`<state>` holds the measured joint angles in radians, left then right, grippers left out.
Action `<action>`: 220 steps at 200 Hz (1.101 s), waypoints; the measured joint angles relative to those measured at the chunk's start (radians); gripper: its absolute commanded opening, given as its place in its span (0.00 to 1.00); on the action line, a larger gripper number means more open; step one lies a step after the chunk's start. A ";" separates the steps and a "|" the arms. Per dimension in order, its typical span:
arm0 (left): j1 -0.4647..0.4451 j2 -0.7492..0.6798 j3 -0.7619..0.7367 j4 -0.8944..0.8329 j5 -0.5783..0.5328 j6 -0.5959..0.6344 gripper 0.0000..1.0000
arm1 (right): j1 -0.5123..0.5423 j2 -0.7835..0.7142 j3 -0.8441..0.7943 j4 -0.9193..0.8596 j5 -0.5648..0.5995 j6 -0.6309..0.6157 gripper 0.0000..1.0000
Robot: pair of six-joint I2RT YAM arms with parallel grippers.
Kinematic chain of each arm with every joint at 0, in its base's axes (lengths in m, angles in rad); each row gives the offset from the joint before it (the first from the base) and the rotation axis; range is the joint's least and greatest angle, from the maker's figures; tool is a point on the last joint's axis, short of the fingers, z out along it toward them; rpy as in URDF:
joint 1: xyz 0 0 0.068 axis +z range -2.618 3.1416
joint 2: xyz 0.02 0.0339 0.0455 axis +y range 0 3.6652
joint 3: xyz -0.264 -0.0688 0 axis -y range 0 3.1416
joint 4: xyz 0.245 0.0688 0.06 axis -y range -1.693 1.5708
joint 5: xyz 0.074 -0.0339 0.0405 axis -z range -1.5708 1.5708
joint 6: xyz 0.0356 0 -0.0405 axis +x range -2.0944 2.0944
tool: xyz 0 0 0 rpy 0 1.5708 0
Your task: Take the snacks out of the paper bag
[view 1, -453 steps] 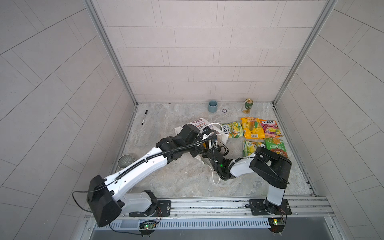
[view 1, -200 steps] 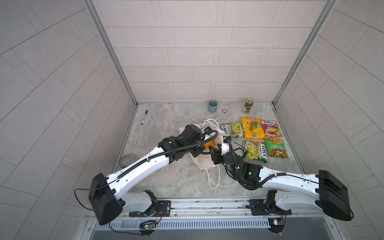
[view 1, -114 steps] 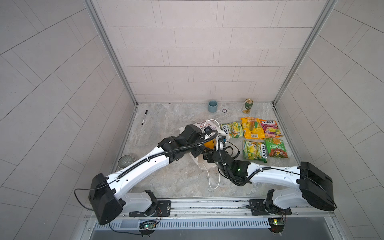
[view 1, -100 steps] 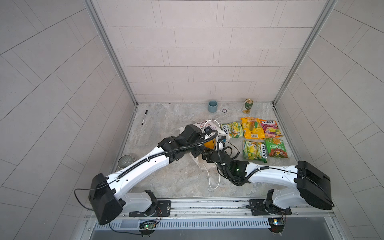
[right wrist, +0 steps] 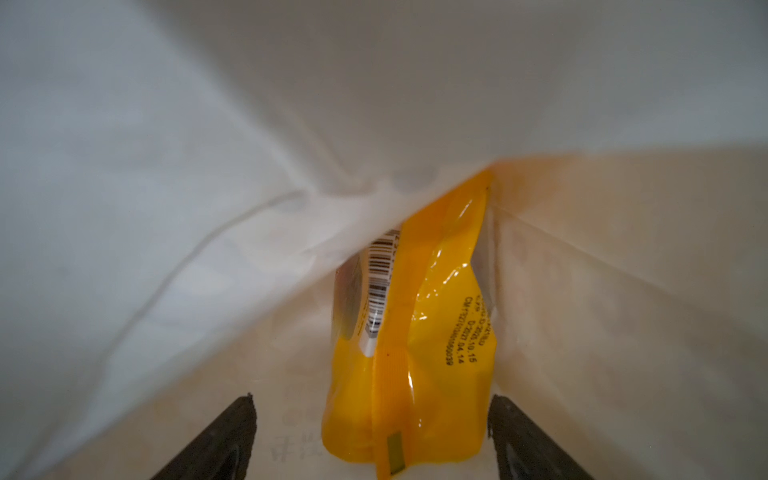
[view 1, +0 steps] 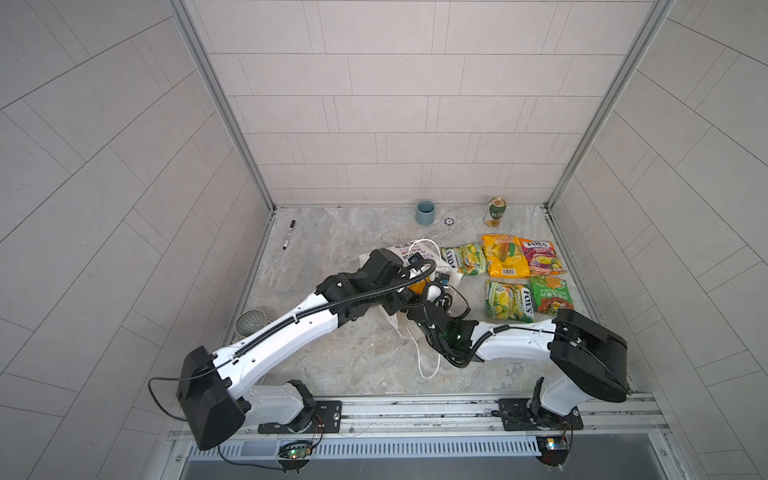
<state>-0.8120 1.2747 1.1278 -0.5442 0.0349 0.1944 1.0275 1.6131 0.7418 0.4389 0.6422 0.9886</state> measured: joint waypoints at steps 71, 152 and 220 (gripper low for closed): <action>0.000 -0.002 0.000 0.000 0.006 0.000 0.00 | -0.047 0.107 0.051 0.091 0.037 0.017 0.50; 0.000 -0.002 0.000 0.000 -0.008 -0.004 0.00 | -0.067 0.127 0.058 0.116 -0.023 0.013 0.00; 0.000 0.019 0.017 -0.014 -0.063 -0.032 0.00 | 0.016 0.014 0.002 0.088 -0.082 -0.037 0.00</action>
<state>-0.8120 1.2942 1.1446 -0.5587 -0.0277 0.1623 1.0431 1.6276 0.7437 0.5270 0.5598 0.9516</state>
